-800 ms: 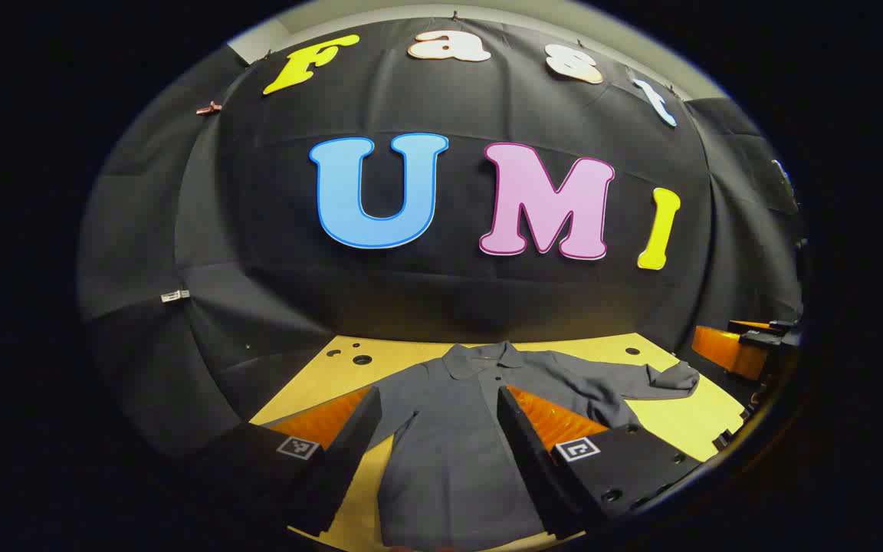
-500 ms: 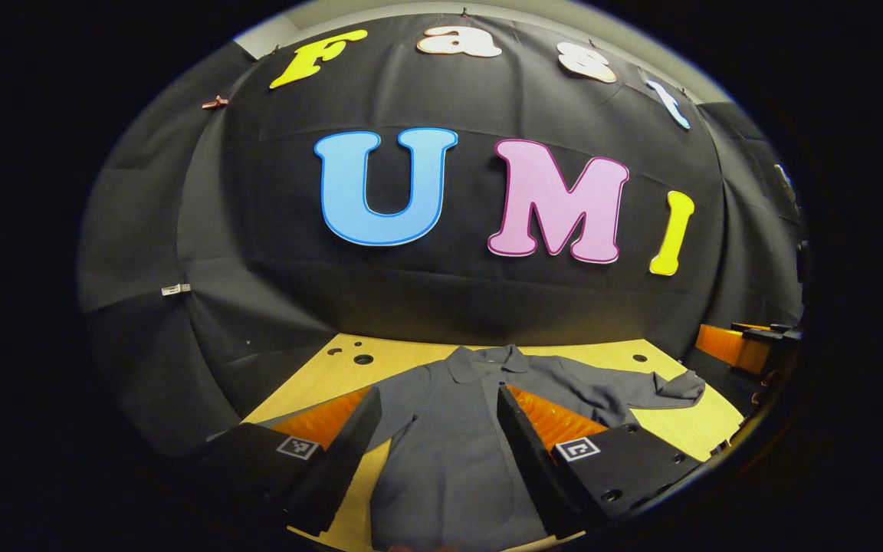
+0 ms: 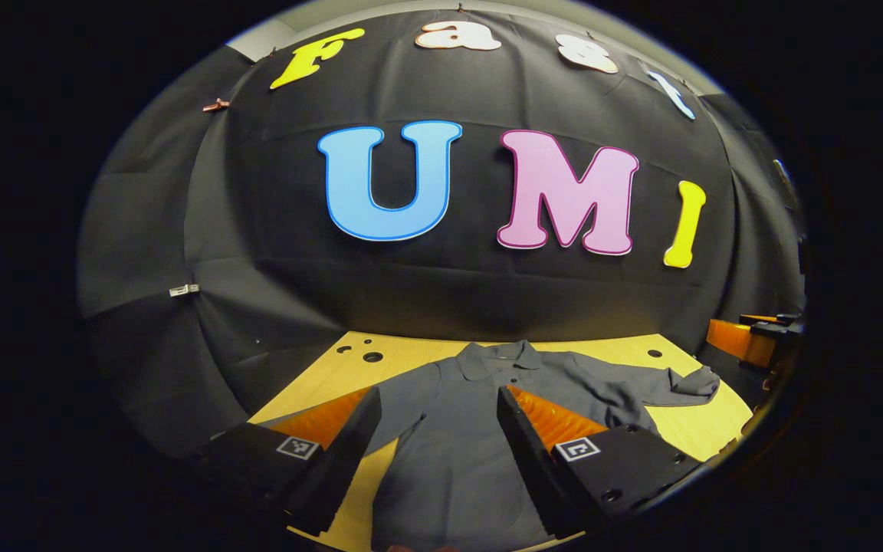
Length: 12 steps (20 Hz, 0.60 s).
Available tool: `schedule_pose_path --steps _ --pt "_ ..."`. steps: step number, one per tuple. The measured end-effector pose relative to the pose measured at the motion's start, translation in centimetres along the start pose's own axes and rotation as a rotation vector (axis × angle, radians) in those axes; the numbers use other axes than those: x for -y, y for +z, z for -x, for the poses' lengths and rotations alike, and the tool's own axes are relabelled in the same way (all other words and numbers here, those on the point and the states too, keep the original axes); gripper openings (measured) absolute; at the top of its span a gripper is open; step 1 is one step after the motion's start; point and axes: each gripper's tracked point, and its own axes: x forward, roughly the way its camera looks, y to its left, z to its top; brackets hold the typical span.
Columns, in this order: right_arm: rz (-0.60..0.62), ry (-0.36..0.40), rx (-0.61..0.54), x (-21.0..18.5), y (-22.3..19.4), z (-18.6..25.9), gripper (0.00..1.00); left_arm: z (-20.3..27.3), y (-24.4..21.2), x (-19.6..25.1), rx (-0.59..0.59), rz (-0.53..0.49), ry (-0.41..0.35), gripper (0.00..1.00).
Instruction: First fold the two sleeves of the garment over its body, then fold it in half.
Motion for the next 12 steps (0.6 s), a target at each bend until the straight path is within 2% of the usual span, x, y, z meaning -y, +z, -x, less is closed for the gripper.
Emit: schedule_pose_path --steps 6,9,12 --pt "-0.003 -0.004 -0.060 2.0 -1.8 -2.8 0.98 -1.1 -0.4 0.9 -0.016 -0.013 0.020 0.96" --pt "-0.011 -0.024 -0.133 4.2 -3.5 -4.5 0.98 -1.7 -0.7 1.3 -0.028 -0.012 0.038 0.96" --pt "-0.035 -0.077 -0.188 7.5 -4.7 -6.3 0.98 -2.1 -1.3 1.5 -0.049 -0.009 0.055 0.96"
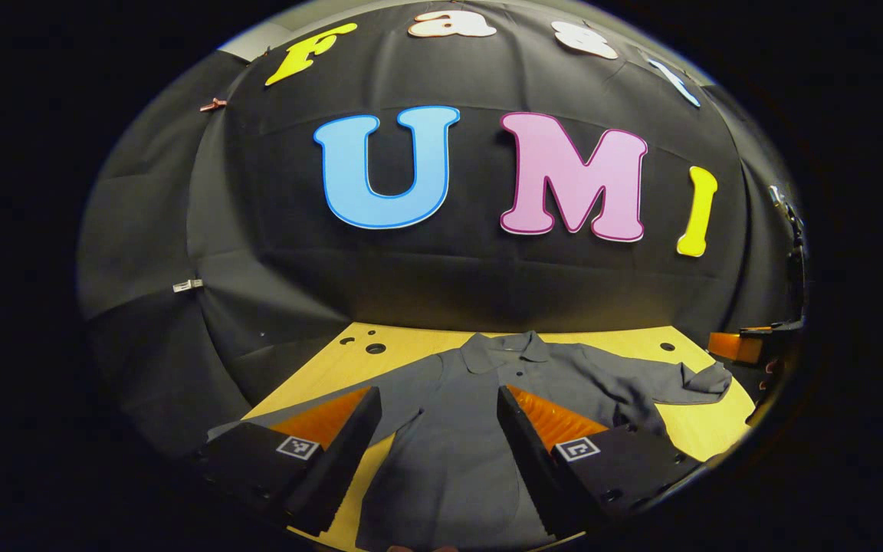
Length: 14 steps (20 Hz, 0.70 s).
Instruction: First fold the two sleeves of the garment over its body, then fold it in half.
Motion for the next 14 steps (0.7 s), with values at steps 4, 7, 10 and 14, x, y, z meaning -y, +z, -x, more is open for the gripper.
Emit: schedule_pose_path --steps 4,7,10,14 --pt "-0.018 -0.079 -0.094 5.3 -1.8 -3.6 0.98 -0.5 -1.0 0.1 -0.049 0.021 0.032 0.96" --pt "-0.048 -0.136 -0.149 9.0 -2.9 -6.1 0.98 -1.2 -1.5 0.8 -0.066 0.011 0.045 0.96" --pt "-0.079 -0.194 -0.230 12.2 -5.0 -7.9 0.98 -1.5 -1.8 1.6 -0.088 -0.003 0.046 0.96" --pt "-0.067 -0.243 -0.301 15.4 -7.1 -10.6 0.98 -1.7 -1.6 3.2 -0.100 -0.003 0.032 0.96"
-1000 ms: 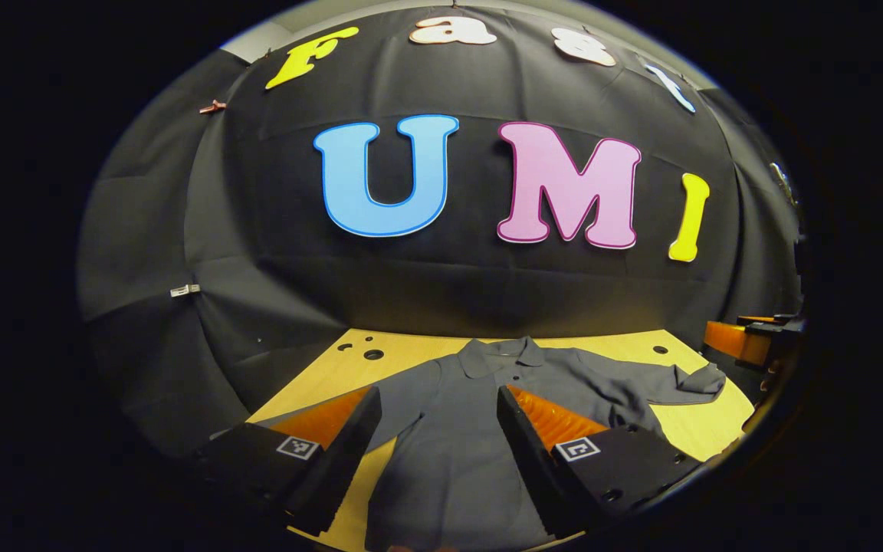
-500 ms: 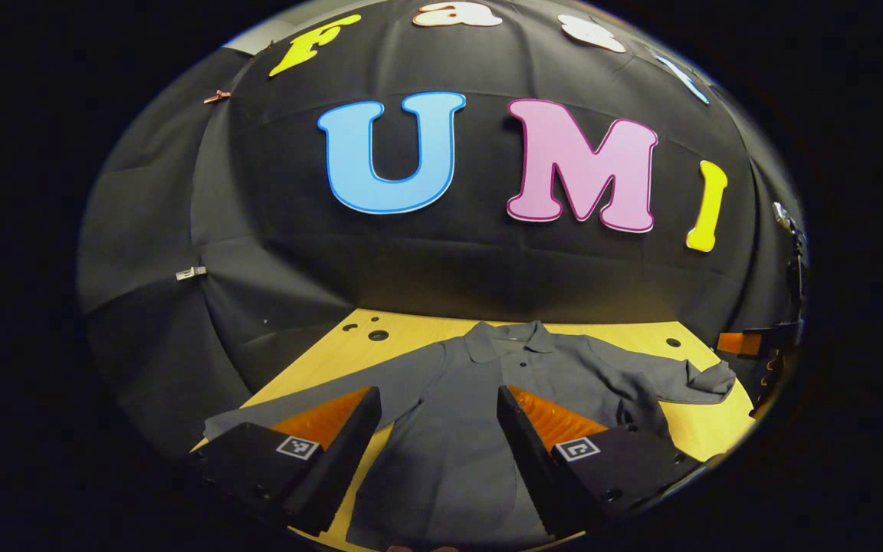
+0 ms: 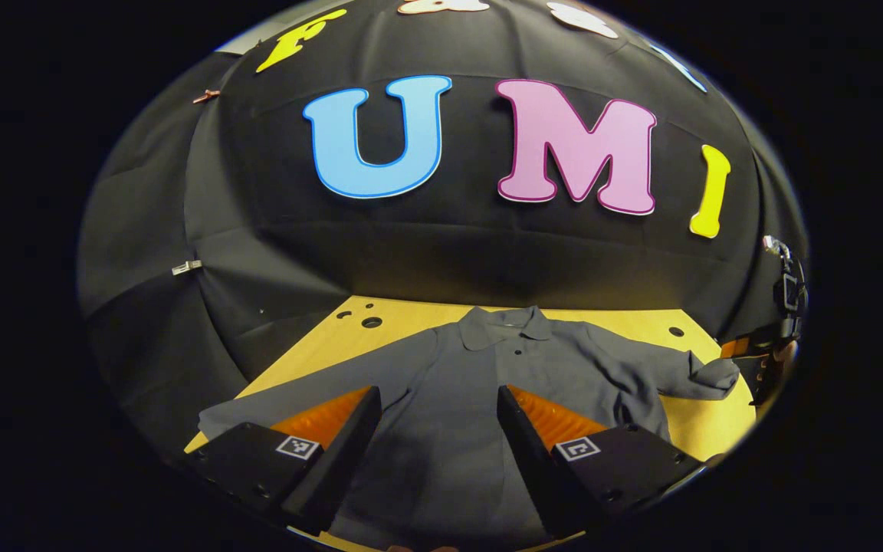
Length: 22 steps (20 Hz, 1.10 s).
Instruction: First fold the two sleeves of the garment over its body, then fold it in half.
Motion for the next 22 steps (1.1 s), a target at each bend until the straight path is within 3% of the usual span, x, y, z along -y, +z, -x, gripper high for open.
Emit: schedule_pose_path --steps 5,10,18,20,22 --pt "-0.063 -0.016 -0.087 1.7 -1.5 -4.5 0.98 0.3 -0.7 1.5 -0.032 -0.002 -0.022 0.96" --pt "0.019 -0.095 -0.141 5.0 -3.0 -7.9 0.98 0.3 -1.6 2.4 -0.063 -0.036 -0.036 0.96" --pt "-0.007 -0.024 -0.242 3.7 -6.0 -11.3 0.95 -0.2 -0.6 4.1 -0.065 -0.055 -0.085 0.96" --pt "-0.065 -0.009 -0.259 3.4 -6.3 -11.1 0.76 -0.2 -0.5 4.3 -0.058 -0.063 -0.093 0.96" --pt "-0.087 -0.021 -0.259 4.2 -6.1 -11.3 0.71 0.0 -0.6 4.3 -0.060 -0.059 -0.098 0.96"
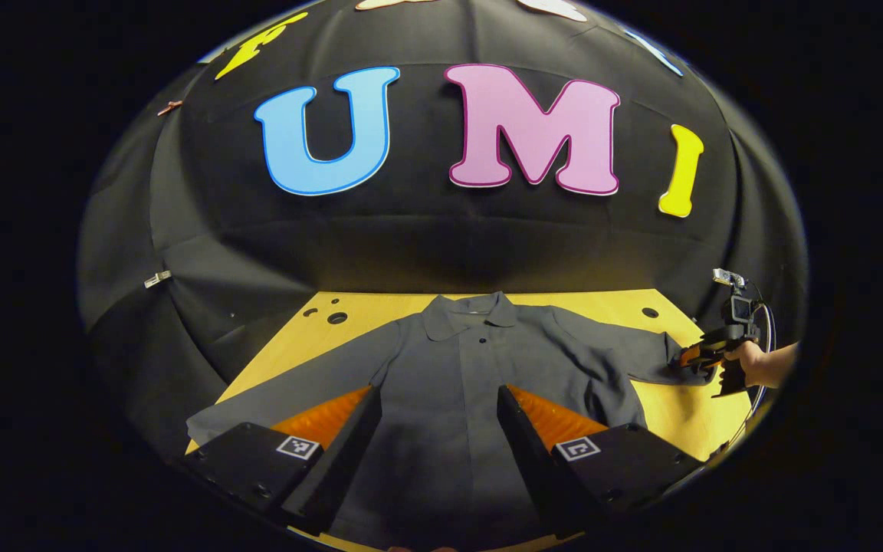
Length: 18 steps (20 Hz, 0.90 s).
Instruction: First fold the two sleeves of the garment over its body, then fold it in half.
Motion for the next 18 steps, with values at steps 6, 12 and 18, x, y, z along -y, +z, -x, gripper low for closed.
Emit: schedule_pose_path --steps 6,12,18 --pt "-0.119 0.007 0.009 0.2 0.5 0.5 0.05 1.0 -1.8 -2.2 -0.033 0.033 0.020 0.96" --pt "0.011 -0.036 0.205 -0.8 5.8 6.6 0.05 1.5 -2.1 -6.7 -0.035 0.049 0.046 0.96" --pt "0.124 0.020 0.338 -7.1 9.5 14.2 0.05 2.4 -2.7 -11.4 -0.013 0.101 0.066 0.96"
